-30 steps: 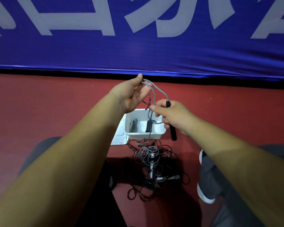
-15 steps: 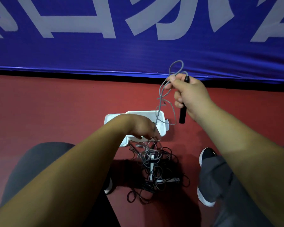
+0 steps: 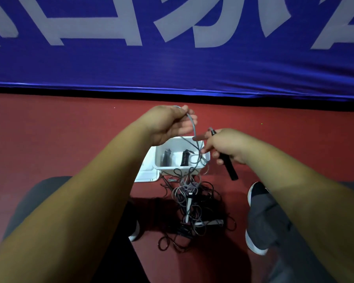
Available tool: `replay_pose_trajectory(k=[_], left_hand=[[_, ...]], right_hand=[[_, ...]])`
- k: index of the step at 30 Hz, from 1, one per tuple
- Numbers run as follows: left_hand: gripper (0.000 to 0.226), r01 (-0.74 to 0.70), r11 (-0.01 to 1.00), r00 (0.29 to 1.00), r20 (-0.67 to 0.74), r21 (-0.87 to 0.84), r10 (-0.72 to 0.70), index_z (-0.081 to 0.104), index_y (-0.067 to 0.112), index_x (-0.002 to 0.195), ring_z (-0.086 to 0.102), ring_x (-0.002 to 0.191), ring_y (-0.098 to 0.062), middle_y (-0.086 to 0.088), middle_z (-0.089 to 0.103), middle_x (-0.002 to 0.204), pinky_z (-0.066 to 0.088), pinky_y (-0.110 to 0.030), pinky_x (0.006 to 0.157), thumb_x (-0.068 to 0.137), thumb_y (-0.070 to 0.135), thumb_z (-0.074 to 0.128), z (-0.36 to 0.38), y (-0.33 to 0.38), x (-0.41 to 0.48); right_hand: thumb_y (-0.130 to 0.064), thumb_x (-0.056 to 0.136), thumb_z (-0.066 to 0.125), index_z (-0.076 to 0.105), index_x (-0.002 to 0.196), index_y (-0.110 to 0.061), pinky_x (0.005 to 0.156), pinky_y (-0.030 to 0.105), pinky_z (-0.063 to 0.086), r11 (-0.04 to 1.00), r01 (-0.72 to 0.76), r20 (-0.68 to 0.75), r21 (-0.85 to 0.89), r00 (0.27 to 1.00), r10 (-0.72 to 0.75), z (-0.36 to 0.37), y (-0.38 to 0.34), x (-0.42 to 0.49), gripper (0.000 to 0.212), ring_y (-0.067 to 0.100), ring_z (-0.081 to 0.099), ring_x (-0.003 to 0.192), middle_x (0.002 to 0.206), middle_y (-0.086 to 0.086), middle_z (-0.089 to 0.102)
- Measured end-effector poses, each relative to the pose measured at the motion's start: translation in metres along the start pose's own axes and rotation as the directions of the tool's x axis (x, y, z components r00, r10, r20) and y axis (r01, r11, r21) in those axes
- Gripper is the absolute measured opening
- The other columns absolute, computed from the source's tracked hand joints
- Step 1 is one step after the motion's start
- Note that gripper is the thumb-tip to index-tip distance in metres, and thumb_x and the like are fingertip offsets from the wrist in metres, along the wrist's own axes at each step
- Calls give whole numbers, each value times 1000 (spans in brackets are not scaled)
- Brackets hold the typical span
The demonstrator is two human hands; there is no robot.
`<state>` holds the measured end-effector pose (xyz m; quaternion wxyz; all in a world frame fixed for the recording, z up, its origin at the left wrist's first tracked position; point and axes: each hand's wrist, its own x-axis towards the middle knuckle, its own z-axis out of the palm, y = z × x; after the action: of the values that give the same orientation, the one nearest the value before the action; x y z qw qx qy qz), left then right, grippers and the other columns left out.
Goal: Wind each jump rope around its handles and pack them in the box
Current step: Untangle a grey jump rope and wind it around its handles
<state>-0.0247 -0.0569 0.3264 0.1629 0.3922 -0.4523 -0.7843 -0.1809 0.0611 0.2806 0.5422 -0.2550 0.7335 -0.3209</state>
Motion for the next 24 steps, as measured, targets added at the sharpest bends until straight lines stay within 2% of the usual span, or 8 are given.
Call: replay_pose_trajectory(k=[5, 9, 12, 15, 18, 20, 22, 24], left_hand=[[27, -50, 938, 998, -60, -343, 31, 59, 1, 98, 77, 68, -15, -10, 73, 70, 64, -32, 72, 113, 14, 41, -3, 8, 4], [41, -57, 951, 993, -114, -305, 24, 60, -4, 108, 78, 76, -22, -17, 73, 94, 66, -35, 73, 115, 27, 36, -9, 9, 4], [33, 42, 996, 995, -83, -79, -49, 61, 1, 123, 78, 95, -29, -15, 75, 112, 63, -41, 88, 112, 13, 33, -11, 4, -2], [38, 59, 942, 998, -33, 331, -51, 65, 8, 121, 75, 105, -23, -9, 77, 113, 57, -41, 95, 99, -5, 37, -11, -10, -5], [28, 24, 758, 993, 70, 652, -92, 70, 12, 116, 69, 108, -16, -2, 78, 116, 51, -37, 93, 102, 0, 49, -13, -28, -3], [27, -1, 563, 980, 114, 827, -166, 76, 19, 117, 66, 107, -11, 4, 77, 119, 48, -29, 89, 100, 7, 58, -16, -37, -2], [23, -19, 389, 969, 112, 921, -218, 80, 26, 112, 64, 100, -11, 11, 75, 116, 49, -26, 83, 99, 16, 63, -17, -44, -3], [22, -37, 302, 969, 108, 953, -221, 80, 29, 111, 65, 106, -9, 14, 74, 118, 51, -27, 93, 101, 23, 62, -18, -48, -2]], right_hand=[[-22, 104, 67, 81, 112, -15, 50, 25, 35, 991, 133, 181, 5, 975, -132, 7, -2, -8, 18, 12, 42, 55, 90, 5, 68], [-36, 105, 66, 81, 102, -13, 49, 25, 32, 950, 298, 87, 93, 948, -306, 7, -10, -7, 28, 12, 39, 55, 80, 4, 65], [-33, 107, 63, 77, 101, -11, 46, 22, 29, 898, 363, 41, 250, 922, -384, 6, -19, -9, 27, 11, 35, 52, 72, 4, 62], [-28, 109, 59, 72, 103, -10, 44, 22, 29, 855, 413, 16, 315, 898, -440, 1, -27, -12, 24, 11, 36, 50, 71, 4, 61], [-26, 110, 56, 74, 101, -10, 44, 24, 31, 820, 471, -42, 326, 874, -485, -3, -33, -13, 26, 11, 39, 53, 73, 6, 62], [-27, 111, 55, 75, 102, -12, 44, 26, 31, 798, 497, -88, 340, 862, -500, -6, -35, -14, 26, 11, 40, 55, 77, 7, 64], [-30, 111, 56, 75, 107, -13, 46, 26, 32, 774, 514, -133, 370, 854, -503, -8, -36, -14, 26, 12, 41, 56, 83, 8, 68], [-33, 111, 55, 74, 110, -15, 47, 28, 34, 760, 532, -195, 374, 846, -496, -11, -37, -13, 27, 13, 42, 56, 87, 8, 71]])
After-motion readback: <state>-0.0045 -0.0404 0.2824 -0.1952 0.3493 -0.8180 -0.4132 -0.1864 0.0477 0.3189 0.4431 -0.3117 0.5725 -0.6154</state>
